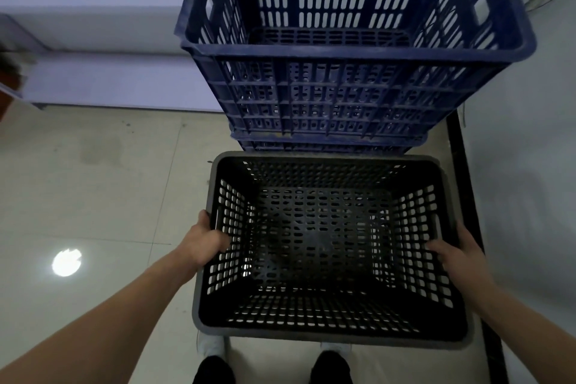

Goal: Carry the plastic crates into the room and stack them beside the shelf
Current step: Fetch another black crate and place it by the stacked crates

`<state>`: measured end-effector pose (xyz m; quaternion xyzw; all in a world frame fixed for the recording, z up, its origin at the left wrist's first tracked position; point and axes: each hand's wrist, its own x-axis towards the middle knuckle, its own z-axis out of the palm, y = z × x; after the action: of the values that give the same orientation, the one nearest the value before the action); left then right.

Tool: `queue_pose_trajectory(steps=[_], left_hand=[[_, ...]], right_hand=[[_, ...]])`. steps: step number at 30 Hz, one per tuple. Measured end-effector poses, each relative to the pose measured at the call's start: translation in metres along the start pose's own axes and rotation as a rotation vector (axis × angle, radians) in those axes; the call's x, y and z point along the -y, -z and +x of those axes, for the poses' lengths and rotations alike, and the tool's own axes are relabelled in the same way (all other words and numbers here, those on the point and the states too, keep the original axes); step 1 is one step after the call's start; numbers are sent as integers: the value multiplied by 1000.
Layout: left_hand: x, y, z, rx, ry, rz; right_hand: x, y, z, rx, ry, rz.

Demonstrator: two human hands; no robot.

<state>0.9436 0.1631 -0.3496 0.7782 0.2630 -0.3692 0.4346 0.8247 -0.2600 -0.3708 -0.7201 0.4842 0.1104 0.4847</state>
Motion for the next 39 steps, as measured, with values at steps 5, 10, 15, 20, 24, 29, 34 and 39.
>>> queue_pose_trajectory(steps=[5,10,15,20,24,29,34,39], left_hand=[[-2,-2,-8,-9,-28,-30],[-4,-1,-2,-45,-43,-90],[1,-6,-8,-93,-58,-133],[-1,-9,-8,-116,-59,-177],[-2,-8,-4,-111,-43,-168],[-9,-9,-9,-68,-49,-155],[-8,-8,-8,-56,-64,-131],[-8,-10,-7,-36,-68,-124]], right_hand=[[4,-1,-3,5,29,3],[1,-9,-4,-51,55,-22],[-12,-7,3,-93,59,18],[-11,-8,9,-115,74,50],[-1,-9,4,-124,74,-34],[3,-9,-3,-118,50,-104],[1,-11,0,-180,66,-59],[-10,-10,-2,-206,53,-41]])
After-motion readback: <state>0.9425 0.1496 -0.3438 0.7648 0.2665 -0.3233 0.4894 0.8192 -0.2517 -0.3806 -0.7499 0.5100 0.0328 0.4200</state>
